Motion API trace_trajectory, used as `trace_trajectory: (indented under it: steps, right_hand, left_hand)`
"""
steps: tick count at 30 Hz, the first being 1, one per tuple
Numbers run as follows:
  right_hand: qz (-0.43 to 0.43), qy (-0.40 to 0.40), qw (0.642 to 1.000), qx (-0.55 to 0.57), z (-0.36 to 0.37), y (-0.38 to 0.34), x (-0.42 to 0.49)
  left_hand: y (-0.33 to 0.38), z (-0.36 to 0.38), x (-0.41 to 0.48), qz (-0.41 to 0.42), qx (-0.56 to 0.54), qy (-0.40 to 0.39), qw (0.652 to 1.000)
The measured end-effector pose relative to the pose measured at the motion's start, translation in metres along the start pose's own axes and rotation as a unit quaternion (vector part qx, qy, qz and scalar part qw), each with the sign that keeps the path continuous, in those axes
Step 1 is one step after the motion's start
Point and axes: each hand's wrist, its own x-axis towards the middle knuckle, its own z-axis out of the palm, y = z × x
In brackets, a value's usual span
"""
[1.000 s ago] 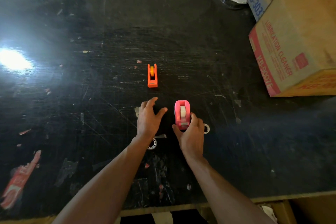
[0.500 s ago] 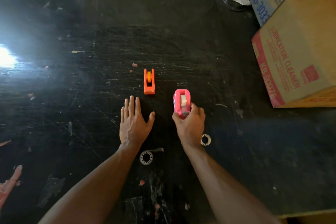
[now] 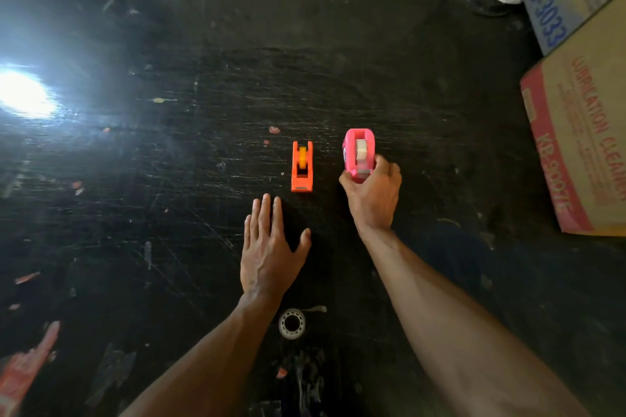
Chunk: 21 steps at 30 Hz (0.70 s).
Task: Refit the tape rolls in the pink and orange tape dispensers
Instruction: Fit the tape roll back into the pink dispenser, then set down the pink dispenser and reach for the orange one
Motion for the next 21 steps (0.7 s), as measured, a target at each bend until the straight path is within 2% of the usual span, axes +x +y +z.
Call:
trace_trajectory:
  steps: [5,12,17,21]
  right_hand:
    - [-0.004,-0.013,1.0,-0.002,-0.001,0.003,0.0]
    - [0.061,-0.091,0.992,0.065,-0.022,0.001,-0.024]
    - [0.101,-0.07,0.988,0.096,-0.039,0.011,-0.069]
    - [0.06,-0.063,0.991,0.1,-0.045,0.015,-0.101]
  left_hand:
    - [-0.001,0.001,0.001,-0.002,0.001,-0.002,1.0]
    - [-0.001,0.0,0.001,0.002,-0.006,-0.001,1.0]
    - [-0.002,-0.011,0.001,-0.003,-0.054,-0.026,0.998]
    - [0.004,-0.035,0.008,-0.039,-0.129,-0.025,0.991]
